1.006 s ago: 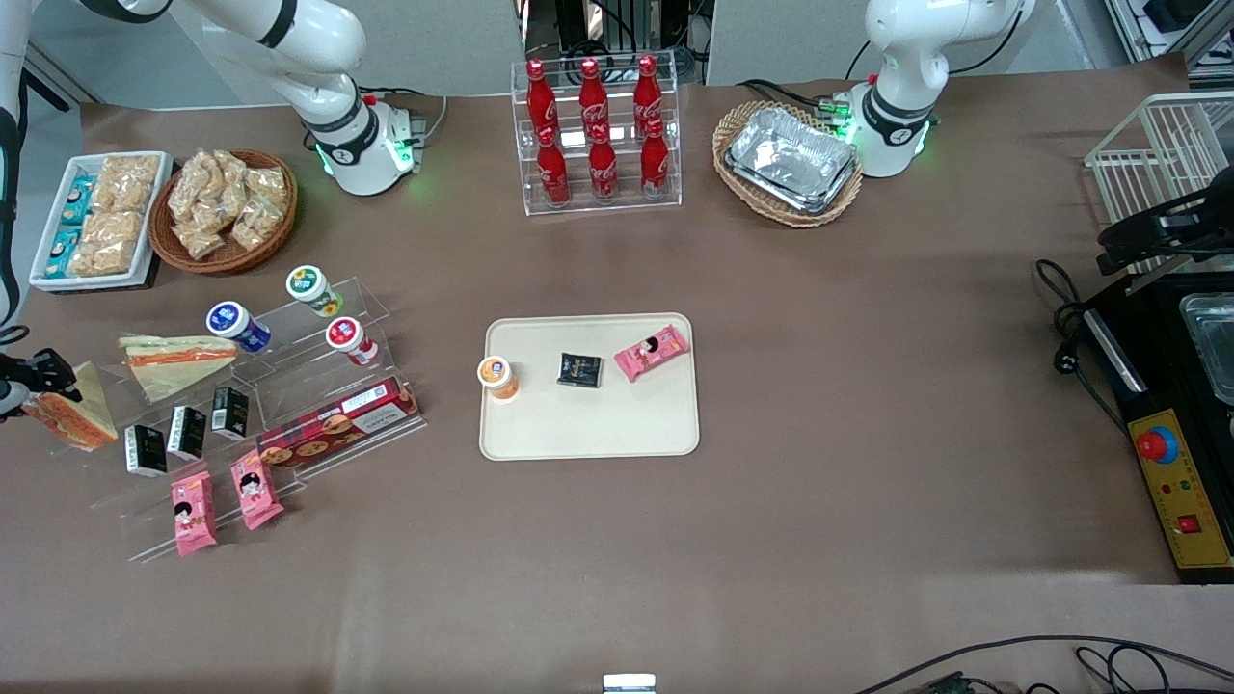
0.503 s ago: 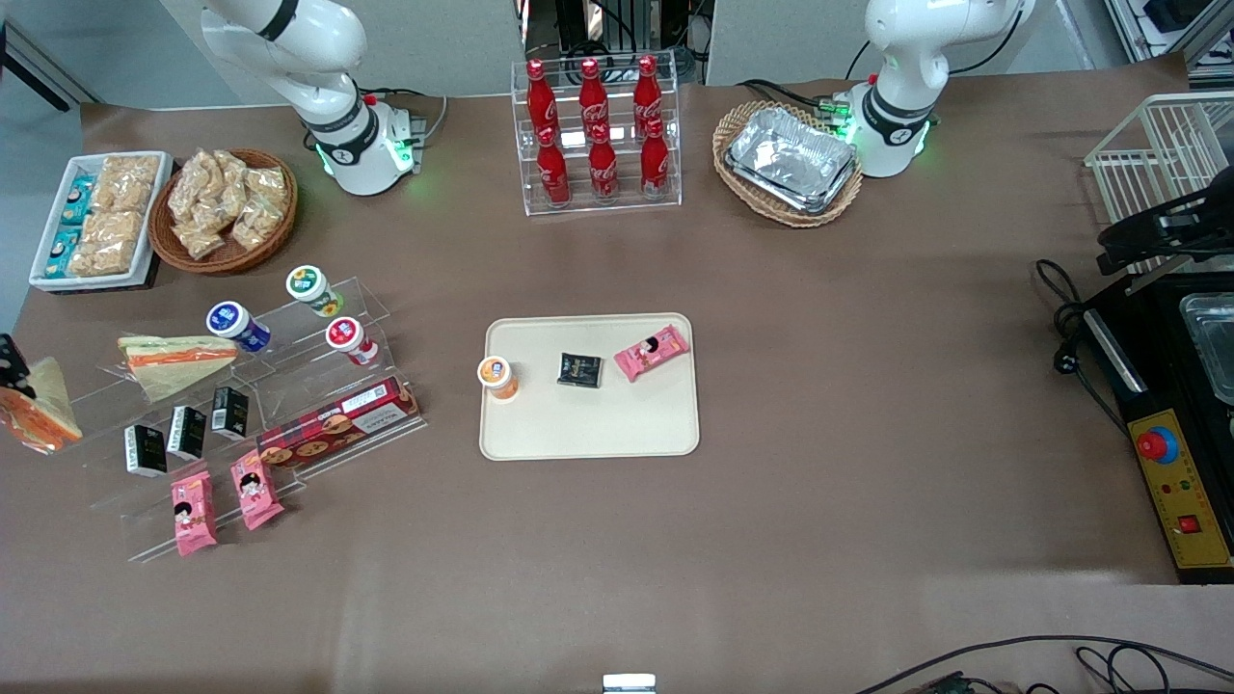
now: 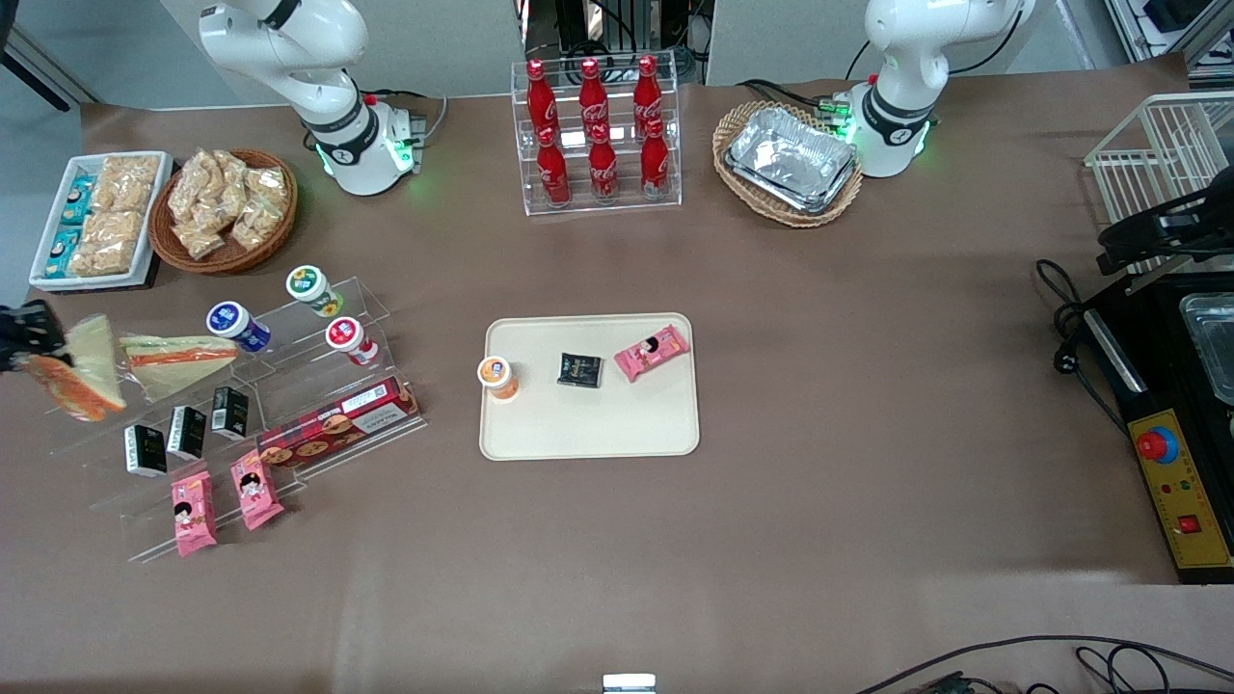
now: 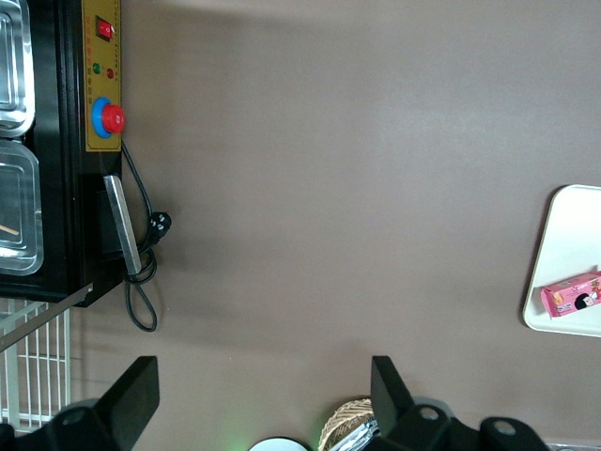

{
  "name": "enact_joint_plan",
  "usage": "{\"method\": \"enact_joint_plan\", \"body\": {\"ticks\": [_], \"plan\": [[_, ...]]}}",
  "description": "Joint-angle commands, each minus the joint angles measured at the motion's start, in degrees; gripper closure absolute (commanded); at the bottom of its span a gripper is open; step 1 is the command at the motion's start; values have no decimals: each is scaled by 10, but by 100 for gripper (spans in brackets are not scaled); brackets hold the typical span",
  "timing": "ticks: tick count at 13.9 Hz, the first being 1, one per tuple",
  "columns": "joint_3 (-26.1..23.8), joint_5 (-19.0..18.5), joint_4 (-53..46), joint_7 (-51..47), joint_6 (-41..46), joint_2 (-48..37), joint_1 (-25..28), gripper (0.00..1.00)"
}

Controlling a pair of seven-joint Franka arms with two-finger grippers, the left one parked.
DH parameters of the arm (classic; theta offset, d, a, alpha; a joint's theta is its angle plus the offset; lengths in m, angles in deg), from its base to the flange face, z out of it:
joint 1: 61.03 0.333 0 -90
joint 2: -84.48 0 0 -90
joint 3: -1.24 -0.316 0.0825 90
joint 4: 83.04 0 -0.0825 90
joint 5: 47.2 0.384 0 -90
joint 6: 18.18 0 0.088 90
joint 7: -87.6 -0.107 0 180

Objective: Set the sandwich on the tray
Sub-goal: 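Lift the sandwich and carry it over the cream tray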

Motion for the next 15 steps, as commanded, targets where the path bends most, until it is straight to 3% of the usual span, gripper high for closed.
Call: {"method": "enact_joint_plan", "body": {"ticks": [1, 9, 15], "plan": [[2, -13, -1, -136, 34, -12, 68, 100], [2, -12, -1, -555, 65, -10, 263, 100], [2, -6, -1, -801, 41, 11, 388, 100]]}}
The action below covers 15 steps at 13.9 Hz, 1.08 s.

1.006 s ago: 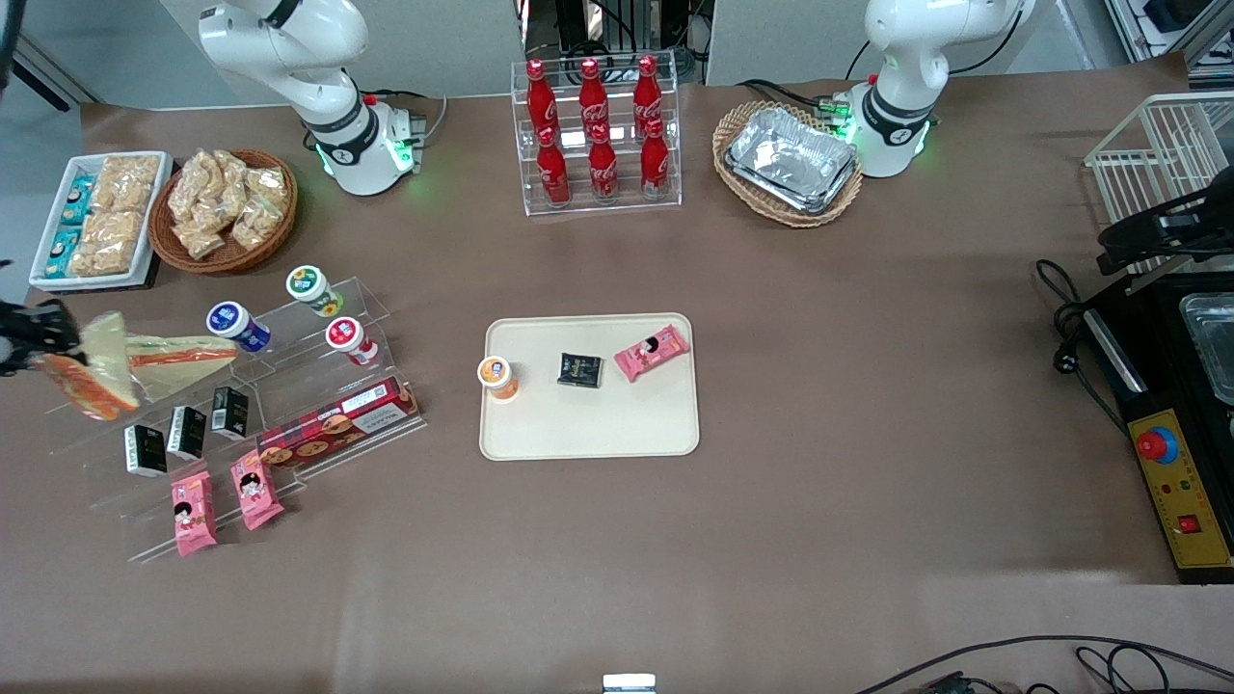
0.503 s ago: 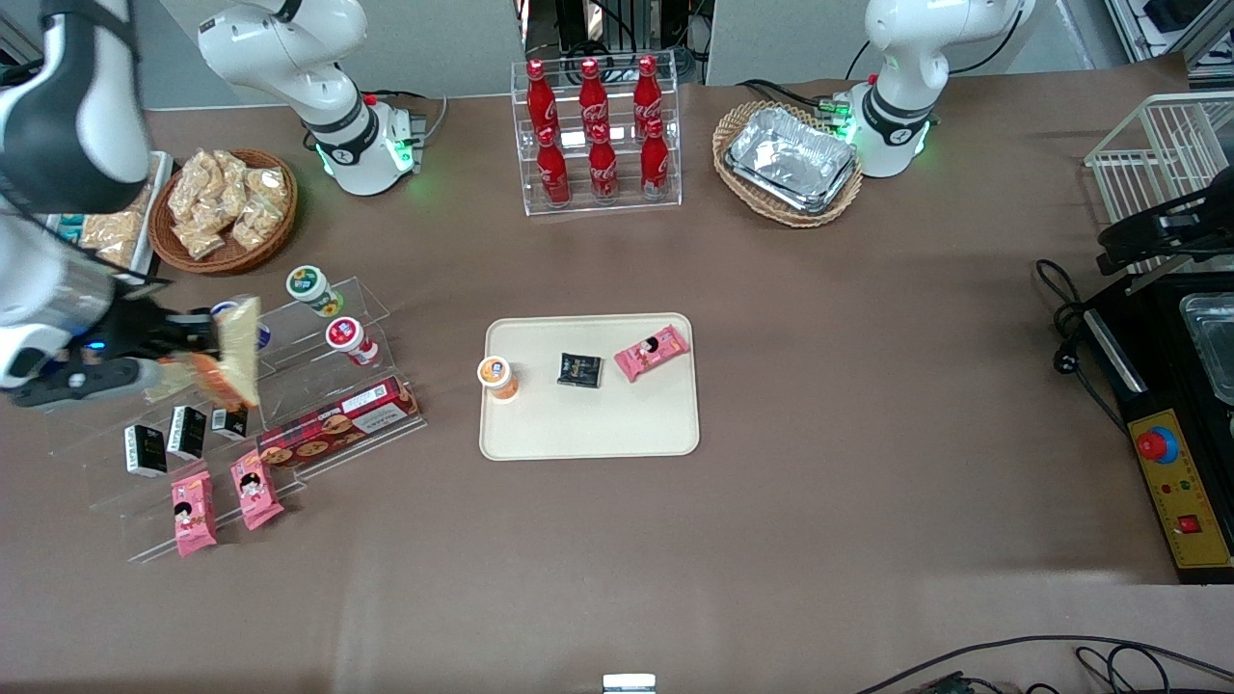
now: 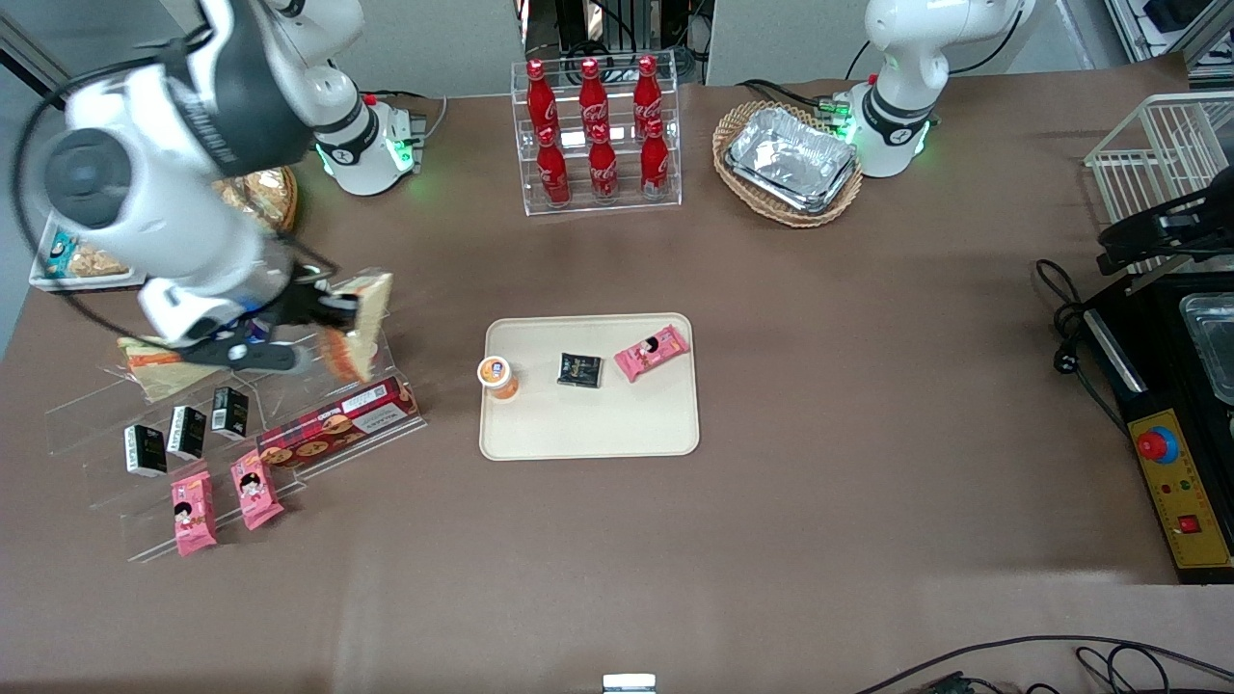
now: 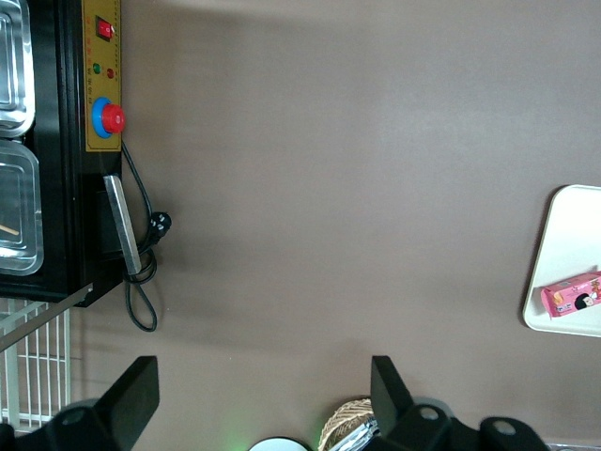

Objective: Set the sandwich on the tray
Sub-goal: 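Lift the sandwich and carry it over the cream tray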

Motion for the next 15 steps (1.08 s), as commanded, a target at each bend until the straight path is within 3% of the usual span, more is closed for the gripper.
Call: {"method": "enact_joint_plan", "body": {"ticks": [1, 8, 11, 15], "plan": [[8, -2, -2, -128, -18, 16, 52, 100], [7, 1, -2, -408, -118, 76, 140, 100], [7, 3, -2, -480, -166, 119, 155, 100], [10, 76, -41, -508, -188, 189, 145, 100]]}}
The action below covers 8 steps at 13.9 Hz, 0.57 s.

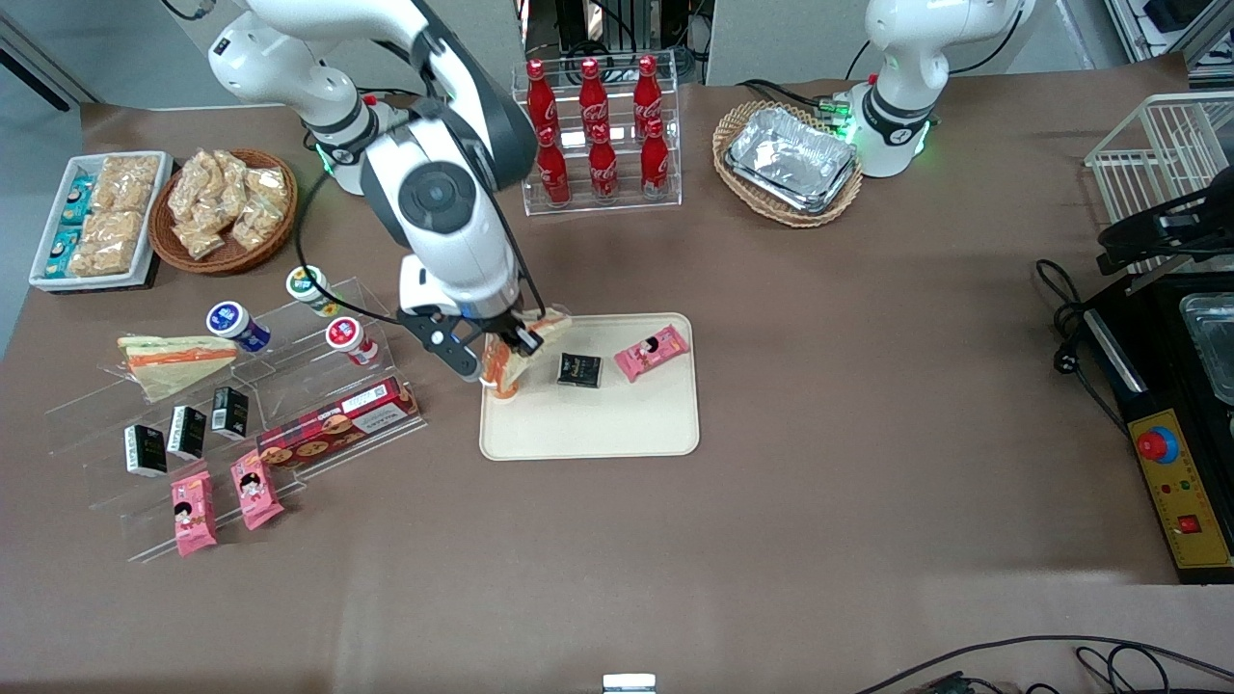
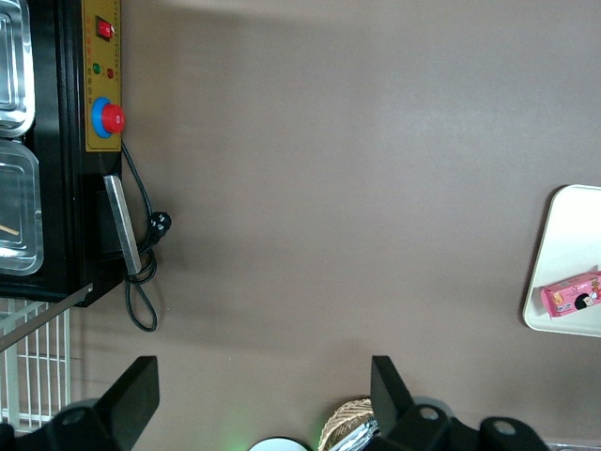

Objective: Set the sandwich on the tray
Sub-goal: 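Lower the sandwich onto the tray beside the black tissue pack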

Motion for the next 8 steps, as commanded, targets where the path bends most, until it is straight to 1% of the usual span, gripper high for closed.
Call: {"method": "enact_joint_plan", "body": {"ticks": [1, 3, 7, 8], "plan": [[11, 62, -59, -35, -7, 64, -12, 100], [12, 70, -84, -102, -10, 91, -27, 100], [11, 66, -125, -277, -36, 145, -23, 100], [11, 63, -125, -302, -50, 157, -19, 100]]}}
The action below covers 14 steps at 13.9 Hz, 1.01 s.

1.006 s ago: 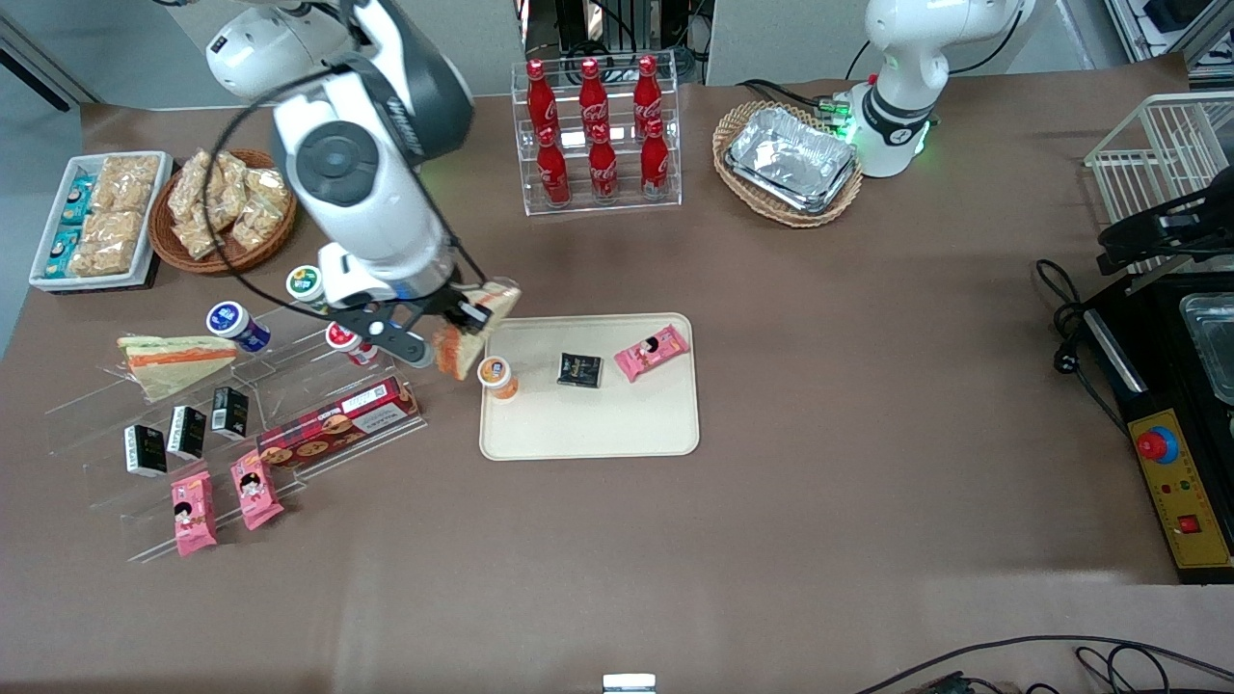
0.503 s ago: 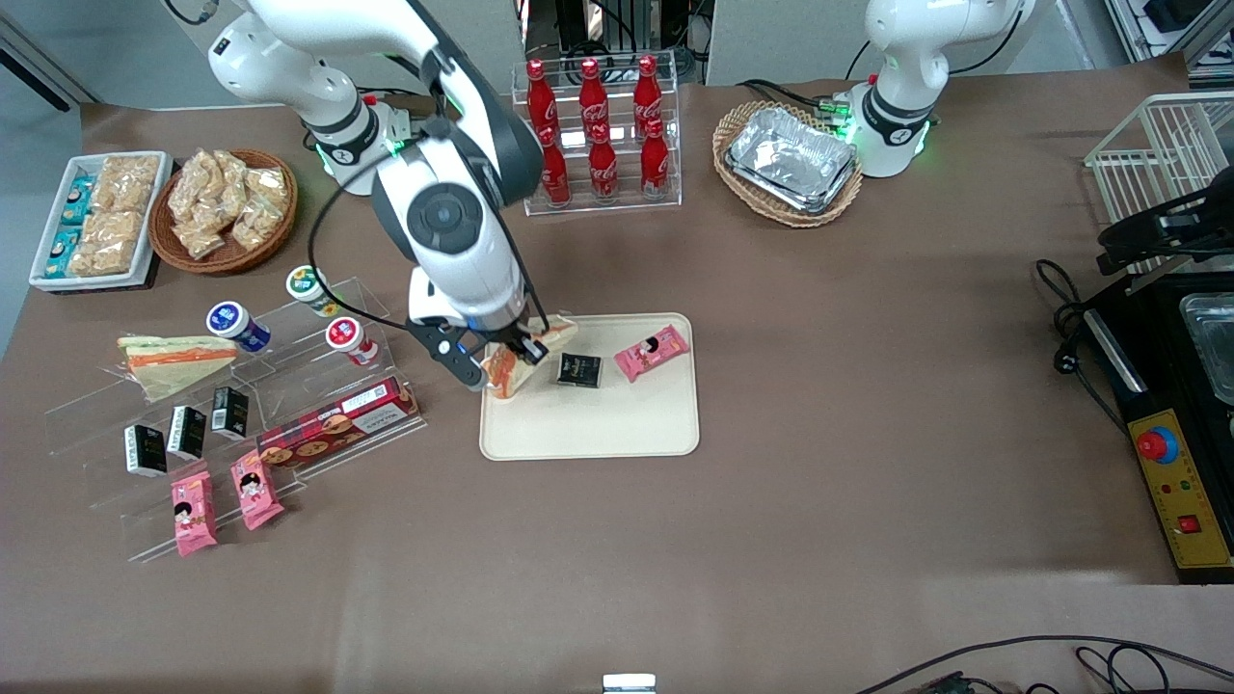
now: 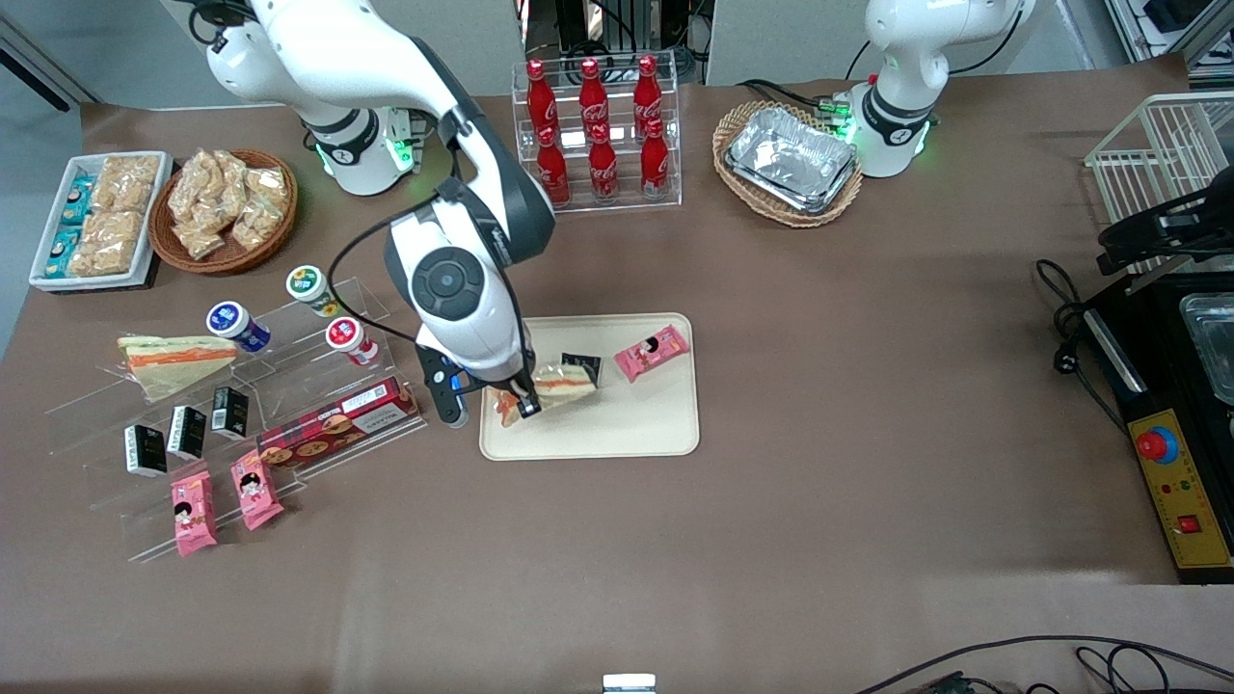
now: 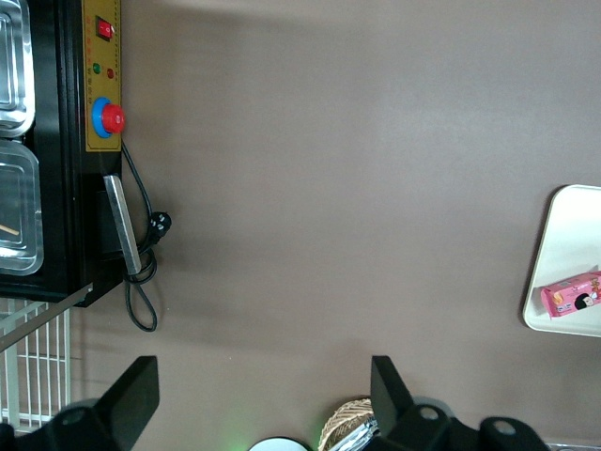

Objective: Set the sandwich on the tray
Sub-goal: 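Lower the sandwich onto the tray beside the black tissue pack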

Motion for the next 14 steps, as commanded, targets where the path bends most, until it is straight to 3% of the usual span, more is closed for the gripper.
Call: {"method": "enact_joint_plan", "body": {"ticks": [1, 7, 14], "plan": [[2, 7, -44, -113, -37, 66, 12, 100], [0, 7, -94, -250, -81, 151, 28, 100], [-1, 11, -86, -249, -97, 160, 45, 100]]}}
